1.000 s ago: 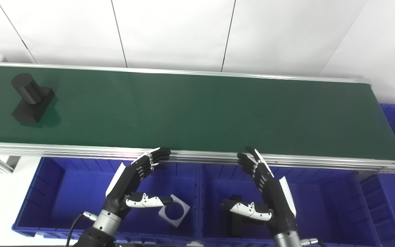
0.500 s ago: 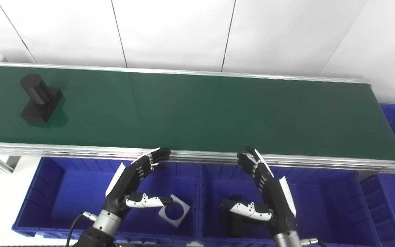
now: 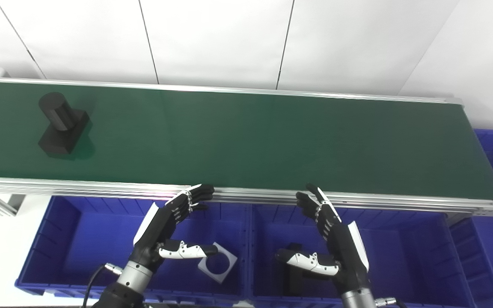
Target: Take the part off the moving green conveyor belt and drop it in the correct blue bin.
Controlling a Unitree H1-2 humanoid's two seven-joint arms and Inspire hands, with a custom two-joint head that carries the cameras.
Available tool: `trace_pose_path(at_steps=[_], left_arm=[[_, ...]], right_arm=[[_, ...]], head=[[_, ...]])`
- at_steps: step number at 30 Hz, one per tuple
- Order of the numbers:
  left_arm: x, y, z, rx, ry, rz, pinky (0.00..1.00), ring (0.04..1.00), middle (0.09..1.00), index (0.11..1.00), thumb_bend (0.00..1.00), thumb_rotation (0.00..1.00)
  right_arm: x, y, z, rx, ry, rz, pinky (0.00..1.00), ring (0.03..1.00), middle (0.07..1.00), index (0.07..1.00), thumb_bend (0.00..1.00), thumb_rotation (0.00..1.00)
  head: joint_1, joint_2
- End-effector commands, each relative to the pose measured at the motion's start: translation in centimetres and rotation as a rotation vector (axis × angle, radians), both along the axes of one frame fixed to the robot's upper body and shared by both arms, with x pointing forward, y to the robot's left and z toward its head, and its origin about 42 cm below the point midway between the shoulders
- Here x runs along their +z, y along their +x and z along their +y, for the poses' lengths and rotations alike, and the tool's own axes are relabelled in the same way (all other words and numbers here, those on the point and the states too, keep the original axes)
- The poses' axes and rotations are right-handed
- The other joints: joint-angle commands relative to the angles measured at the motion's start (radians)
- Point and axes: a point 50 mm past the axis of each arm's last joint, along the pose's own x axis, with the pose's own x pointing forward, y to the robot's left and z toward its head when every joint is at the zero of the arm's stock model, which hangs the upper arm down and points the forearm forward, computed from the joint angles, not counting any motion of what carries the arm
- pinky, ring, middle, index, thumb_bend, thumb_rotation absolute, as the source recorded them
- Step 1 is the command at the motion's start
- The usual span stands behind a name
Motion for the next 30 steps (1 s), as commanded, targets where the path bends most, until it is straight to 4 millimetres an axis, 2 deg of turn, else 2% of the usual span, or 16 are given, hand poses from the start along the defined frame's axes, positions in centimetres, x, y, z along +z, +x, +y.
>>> trace_pose_path(at_steps=[1,6,7,8,12,14,18,30], left_arm=[[0.8,0.7,-0.2,-0.013,0.061,-0.079,0.76,0.800,0.823,0.821,0.85,0.27],[0.1,0.2,-1.3,-0.015,0.143,-0.099,0.75,0.801,0.825,0.824,0.86,0.27],[0.0,0.1,-1.5,-0.012,0.153,-0.105,0.75,0.799,0.824,0.822,0.86,0.27],[-0.1,-0.1,-1.8,-0.007,0.160,-0.112,0.74,0.797,0.823,0.821,0.87,0.27],[-0.5,-0.7,-2.8,0.009,0.174,-0.139,0.73,0.787,0.823,0.821,0.88,0.27],[-0.6,-0.9,-3.1,0.014,0.187,-0.157,0.73,0.788,0.823,0.822,0.88,0.27],[-0.9,-1.2,-3.7,0.017,0.210,-0.198,0.75,0.799,0.824,0.819,0.88,0.30],[-1.7,-0.8,-4.4,0.036,0.220,-0.234,0.74,0.782,0.804,0.802,0.89,0.29]], right_arm=[[0.4,0.2,-0.3,-0.003,0.012,-0.049,0.86,0.856,0.855,0.932,0.89,0.25],[-0.5,-0.3,-1.3,0.012,0.012,-0.048,0.87,0.867,0.866,0.948,0.87,0.25],[-0.6,-0.4,-1.5,0.013,0.010,-0.048,0.87,0.867,0.866,0.949,0.87,0.25],[-0.8,-0.5,-1.8,0.015,0.013,-0.052,0.87,0.867,0.865,0.949,0.87,0.24],[-1.1,-0.8,-2.6,0.017,-0.004,-0.077,0.87,0.860,0.862,0.947,0.86,0.24],[-1.1,-0.9,-2.9,0.016,-0.008,-0.093,0.85,0.857,0.863,0.945,0.86,0.24],[-1.1,-0.8,-3.4,0.017,-0.028,-0.121,0.84,0.859,0.860,0.947,0.86,0.32],[-0.6,0.0,-4.2,0.033,-0.051,-0.150,0.84,0.858,0.860,0.935,0.86,0.33]], head=[[0.034,-0.030],[0.141,-0.109],[0.148,-0.113],[0.191,-0.139],[0.256,-0.178],[0.270,-0.188],[0.281,-0.199],[0.275,-0.226]])
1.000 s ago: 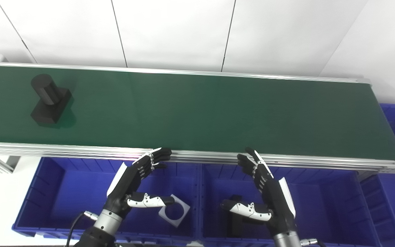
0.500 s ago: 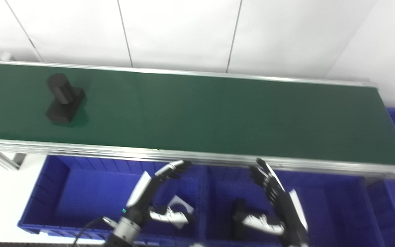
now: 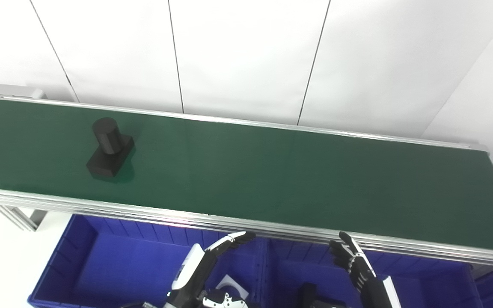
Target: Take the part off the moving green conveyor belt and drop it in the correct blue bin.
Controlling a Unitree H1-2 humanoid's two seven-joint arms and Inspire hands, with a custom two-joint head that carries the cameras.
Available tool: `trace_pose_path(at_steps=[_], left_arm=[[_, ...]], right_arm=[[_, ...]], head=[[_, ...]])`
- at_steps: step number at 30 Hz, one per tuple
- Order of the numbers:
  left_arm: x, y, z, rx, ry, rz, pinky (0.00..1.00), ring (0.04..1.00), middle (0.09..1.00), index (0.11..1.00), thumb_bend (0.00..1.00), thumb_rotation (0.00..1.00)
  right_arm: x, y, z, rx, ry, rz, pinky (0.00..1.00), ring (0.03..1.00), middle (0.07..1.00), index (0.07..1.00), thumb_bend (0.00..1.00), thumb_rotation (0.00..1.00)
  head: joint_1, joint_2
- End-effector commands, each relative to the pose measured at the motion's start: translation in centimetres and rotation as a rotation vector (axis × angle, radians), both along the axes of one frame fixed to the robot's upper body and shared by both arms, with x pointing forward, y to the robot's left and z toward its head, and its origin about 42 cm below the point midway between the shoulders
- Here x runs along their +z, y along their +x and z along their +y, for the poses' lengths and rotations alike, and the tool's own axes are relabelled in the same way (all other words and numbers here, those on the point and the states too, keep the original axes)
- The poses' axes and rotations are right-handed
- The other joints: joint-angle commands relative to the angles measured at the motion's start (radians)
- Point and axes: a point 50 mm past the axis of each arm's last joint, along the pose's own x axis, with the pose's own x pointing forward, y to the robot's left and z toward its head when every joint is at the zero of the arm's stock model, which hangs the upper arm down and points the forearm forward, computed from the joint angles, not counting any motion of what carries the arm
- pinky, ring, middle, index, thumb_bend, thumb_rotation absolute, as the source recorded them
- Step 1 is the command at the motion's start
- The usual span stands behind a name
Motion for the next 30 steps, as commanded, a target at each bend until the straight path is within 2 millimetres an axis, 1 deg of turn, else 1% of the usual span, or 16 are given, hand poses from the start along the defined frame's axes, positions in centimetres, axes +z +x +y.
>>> trace_pose_path(at_steps=[1,7,8,10,13,16,17,18,22,26,30], left_arm=[[0.8,1.0,0.1,0.002,-0.030,-0.065,0.74,0.782,0.803,0.801,0.89,0.28],[0.5,1.4,-0.2,0.010,-0.028,-0.069,0.73,0.778,0.801,0.801,0.90,0.28],[0.5,1.5,-0.2,0.020,-0.041,-0.057,0.72,0.771,0.801,0.801,0.90,0.28],[0.4,1.6,-0.3,0.044,-0.064,-0.037,0.70,0.763,0.801,0.801,0.91,0.27],[0.3,1.8,-0.1,0.071,-0.088,-0.011,0.67,0.753,0.799,0.789,0.91,0.27],[0.3,1.8,0.0,0.079,-0.089,-0.013,0.66,0.749,0.795,0.786,0.91,0.27],[0.3,1.8,-0.1,0.081,-0.085,-0.019,0.66,0.741,0.789,0.785,0.92,0.27],[0.3,1.8,-0.1,0.081,-0.082,-0.023,0.65,0.736,0.787,0.785,0.92,0.27],[0.3,1.7,-0.1,0.078,-0.069,-0.044,0.66,0.730,0.781,0.787,0.92,0.26],[0.3,1.6,-0.1,0.082,-0.062,-0.064,0.66,0.726,0.776,0.787,0.93,0.26],[0.3,1.4,-0.2,0.080,-0.063,-0.071,0.66,0.727,0.773,0.787,0.93,0.25]], right_arm=[[1.3,0.7,-0.1,0.016,0.012,-0.089,0.84,0.858,0.861,0.934,0.86,0.33],[2.0,1.3,-0.3,0.025,0.012,-0.103,0.86,0.873,0.868,0.939,0.86,0.31],[2.3,1.5,-0.3,0.022,0.007,-0.114,0.86,0.872,0.866,0.937,0.86,0.31],[2.8,2.0,-0.3,0.019,-0.001,-0.133,0.86,0.872,0.863,0.935,0.86,0.30],[3.7,2.7,-0.3,0.023,-0.012,-0.157,0.85,0.862,0.857,0.941,0.86,0.29],[4.6,3.7,-0.3,0.038,-0.015,-0.177,0.85,0.866,0.857,0.944,0.86,0.30],[5.0,4.0,-0.3,0.043,-0.023,-0.186,0.85,0.864,0.860,0.944,0.86,0.34],[5.2,4.3,-0.3,0.046,-0.028,-0.192,0.85,0.861,0.859,0.942,0.87,0.36],[6.6,5.7,-0.2,0.050,-0.057,-0.259,0.82,0.838,0.847,0.931,0.87,0.39],[7.9,7.0,0.0,0.062,-0.076,-0.288,0.80,0.832,0.841,0.927,0.85,0.39],[9.1,8.4,0.3,0.084,-0.099,-0.309,0.81,0.828,0.838,0.921,0.87,0.40]], head=[[-0.001,-0.004],[0.004,-0.020],[0.007,-0.029],[0.012,-0.036],[0.013,-0.039],[0.018,-0.048],[0.022,-0.051],[0.022,-0.051],[0.023,-0.056],[0.021,-0.059],[0.022,-0.061]])
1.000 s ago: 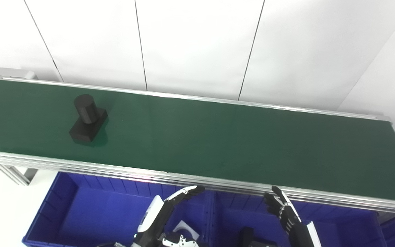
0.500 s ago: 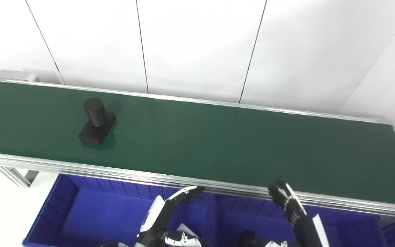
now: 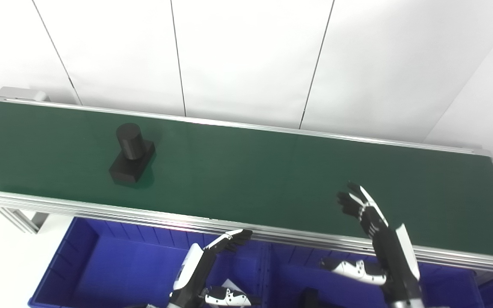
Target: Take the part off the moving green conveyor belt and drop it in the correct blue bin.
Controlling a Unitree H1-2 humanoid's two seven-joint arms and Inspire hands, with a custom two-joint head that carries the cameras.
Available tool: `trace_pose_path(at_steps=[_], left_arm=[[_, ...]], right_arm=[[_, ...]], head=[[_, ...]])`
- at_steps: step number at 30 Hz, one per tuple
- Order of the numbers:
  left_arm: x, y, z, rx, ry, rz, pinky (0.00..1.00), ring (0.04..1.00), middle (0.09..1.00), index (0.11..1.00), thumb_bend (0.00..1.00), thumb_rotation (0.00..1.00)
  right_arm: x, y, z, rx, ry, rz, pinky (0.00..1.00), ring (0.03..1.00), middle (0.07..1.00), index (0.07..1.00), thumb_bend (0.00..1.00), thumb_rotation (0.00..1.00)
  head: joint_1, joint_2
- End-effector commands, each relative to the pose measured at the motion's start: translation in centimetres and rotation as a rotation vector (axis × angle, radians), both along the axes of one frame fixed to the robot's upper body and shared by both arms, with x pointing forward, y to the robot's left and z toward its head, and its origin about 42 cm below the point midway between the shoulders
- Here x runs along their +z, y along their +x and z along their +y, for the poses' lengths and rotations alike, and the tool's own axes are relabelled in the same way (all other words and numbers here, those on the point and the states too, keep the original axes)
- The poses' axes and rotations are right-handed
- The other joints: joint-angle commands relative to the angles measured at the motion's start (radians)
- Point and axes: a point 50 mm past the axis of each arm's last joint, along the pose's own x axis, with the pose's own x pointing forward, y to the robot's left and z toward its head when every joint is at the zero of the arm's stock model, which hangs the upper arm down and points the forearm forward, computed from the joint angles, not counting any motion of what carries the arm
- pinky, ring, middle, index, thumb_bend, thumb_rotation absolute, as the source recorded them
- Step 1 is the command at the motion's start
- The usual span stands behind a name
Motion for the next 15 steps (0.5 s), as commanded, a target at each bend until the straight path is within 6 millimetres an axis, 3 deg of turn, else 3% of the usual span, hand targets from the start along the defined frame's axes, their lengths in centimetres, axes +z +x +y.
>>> trace_pose_path(at_steps=[1,9,15], left_arm=[[0.9,0.7,0.0,-0.011,-0.028,-0.062,0.66,0.729,0.774,0.788,0.93,0.25],[1.0,0.2,0.2,-0.025,-0.047,-0.029,0.67,0.740,0.786,0.799,0.95,0.27],[1.1,-0.1,0.2,0.000,-0.068,-0.018,0.63,0.713,0.770,0.793,0.97,0.29]], right_arm=[[1.8,1.1,0.2,0.018,-0.011,-0.047,0.80,0.826,0.838,0.919,0.87,0.40],[4.4,4.3,2.1,0.061,-0.052,-0.052,0.77,0.819,0.840,0.916,0.87,0.39],[6.1,6.4,4.2,0.091,-0.098,-0.049,0.78,0.828,0.841,0.913,0.86,0.36]], head=[[0.001,-0.001],[0.009,-0.008],[0.013,-0.012]])
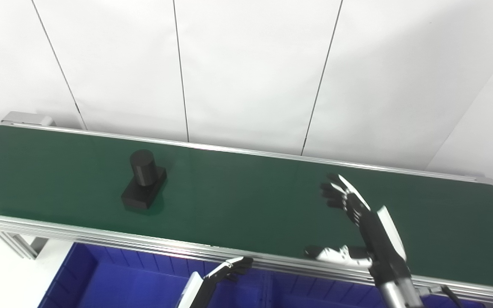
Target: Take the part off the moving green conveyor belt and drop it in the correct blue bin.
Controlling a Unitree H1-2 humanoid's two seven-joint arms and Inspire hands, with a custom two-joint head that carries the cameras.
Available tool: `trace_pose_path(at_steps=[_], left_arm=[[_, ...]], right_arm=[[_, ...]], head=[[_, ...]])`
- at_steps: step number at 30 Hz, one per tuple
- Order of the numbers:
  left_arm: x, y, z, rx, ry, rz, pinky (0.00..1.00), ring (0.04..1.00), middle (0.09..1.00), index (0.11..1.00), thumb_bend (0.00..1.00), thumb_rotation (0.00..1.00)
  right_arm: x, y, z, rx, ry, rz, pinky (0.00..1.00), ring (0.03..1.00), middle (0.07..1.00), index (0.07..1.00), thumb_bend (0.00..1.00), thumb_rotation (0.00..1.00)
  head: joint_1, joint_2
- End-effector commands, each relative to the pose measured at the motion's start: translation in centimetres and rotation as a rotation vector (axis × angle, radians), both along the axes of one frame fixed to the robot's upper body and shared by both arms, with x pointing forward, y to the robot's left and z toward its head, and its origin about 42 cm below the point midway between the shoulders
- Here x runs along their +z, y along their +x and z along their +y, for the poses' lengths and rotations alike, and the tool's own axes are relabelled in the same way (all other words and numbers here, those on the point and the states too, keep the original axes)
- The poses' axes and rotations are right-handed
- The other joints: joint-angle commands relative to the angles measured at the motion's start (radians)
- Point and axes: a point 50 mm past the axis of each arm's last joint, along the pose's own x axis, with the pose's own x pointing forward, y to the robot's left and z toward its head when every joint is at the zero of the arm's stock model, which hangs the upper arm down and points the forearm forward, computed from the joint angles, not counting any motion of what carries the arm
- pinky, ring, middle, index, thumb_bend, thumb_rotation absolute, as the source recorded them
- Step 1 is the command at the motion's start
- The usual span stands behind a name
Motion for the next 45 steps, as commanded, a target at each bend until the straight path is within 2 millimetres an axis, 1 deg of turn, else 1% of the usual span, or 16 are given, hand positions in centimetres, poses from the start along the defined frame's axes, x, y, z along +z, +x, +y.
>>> trace_pose_path(at_steps=[1,4,9,11,13,19,24,28,31,36,41,45], left_arm=[[1.0,0.3,-0.1,-0.001,-0.052,-0.043,0.62,0.709,0.767,0.789,0.98,0.29],[1.0,0.3,-0.1,0.008,-0.054,-0.049,0.62,0.702,0.758,0.783,0.98,0.29],[1.2,0.1,-0.2,0.013,-0.079,-0.031,0.63,0.698,0.748,0.768,0.98,0.29],[1.3,0.0,-0.2,0.014,-0.086,-0.027,0.62,0.696,0.747,0.761,0.98,0.29],[1.3,-0.1,-0.2,0.015,-0.090,-0.024,0.63,0.699,0.747,0.760,0.98,0.29],[1.3,-0.1,-0.3,0.012,-0.096,-0.013,0.63,0.696,0.742,0.760,0.98,0.30],[1.3,0.0,-0.4,0.017,-0.095,-0.016,0.62,0.689,0.735,0.762,0.98,0.30],[1.3,0.1,-0.7,0.016,-0.099,-0.016,0.62,0.687,0.733,0.762,0.98,0.31],[1.3,0.1,-0.9,0.018,-0.096,-0.026,0.61,0.680,0.725,0.759,0.98,0.30],[1.4,0.1,-1.3,0.021,-0.094,-0.047,0.62,0.664,0.705,0.747,0.96,0.28],[1.3,-0.1,-1.6,0.030,-0.101,-0.052,0.63,0.657,0.691,0.735,0.97,0.28],[1.4,-0.2,-1.9,0.023,-0.101,-0.062,0.61,0.651,0.695,0.735,0.97,0.29]], right_arm=[[2.0,1.0,1.1,0.022,-0.005,-0.041,0.78,0.831,0.842,0.914,0.85,0.36],[2.8,2.2,2.1,0.042,-0.020,-0.027,0.80,0.845,0.849,0.921,0.85,0.37],[3.7,4.0,3.7,0.070,-0.036,-0.006,0.79,0.836,0.854,0.920,0.86,0.40],[4.1,4.7,4.4,0.072,-0.055,0.001,0.75,0.842,0.858,0.919,0.86,0.40],[4.3,5.3,5.0,0.072,-0.071,0.004,0.74,0.850,0.857,0.918,0.87,0.41],[4.2,7.1,6.7,0.093,-0.080,0.032,0.79,0.838,0.854,0.916,0.87,0.39],[4.1,8.3,7.8,0.109,-0.120,0.045,0.78,0.824,0.853,0.918,0.86,0.40],[4.2,9.7,9.5,0.111,-0.169,0.053,0.78,0.824,0.846,0.918,0.87,0.42],[4.3,10.6,10.4,0.120,-0.187,0.056,0.74,0.817,0.843,0.912,0.87,0.43],[5.0,11.7,12.2,0.125,-0.236,0.089,0.75,0.832,0.858,0.914,0.87,0.44],[5.5,13.0,13.8,0.130,-0.294,0.095,0.70,0.805,0.855,0.916,0.87,0.45],[5.5,13.8,14.8,0.137,-0.310,0.107,0.70,0.805,0.856,0.915,0.87,0.43]], head=[[0.000,0.001],[0.000,0.001],[-0.010,0.006],[-0.023,0.011],[-0.034,0.013],[-0.045,0.020],[-0.047,0.025],[-0.047,0.025],[-0.047,0.026],[-0.047,0.030],[-0.049,0.030],[-0.046,0.031]])
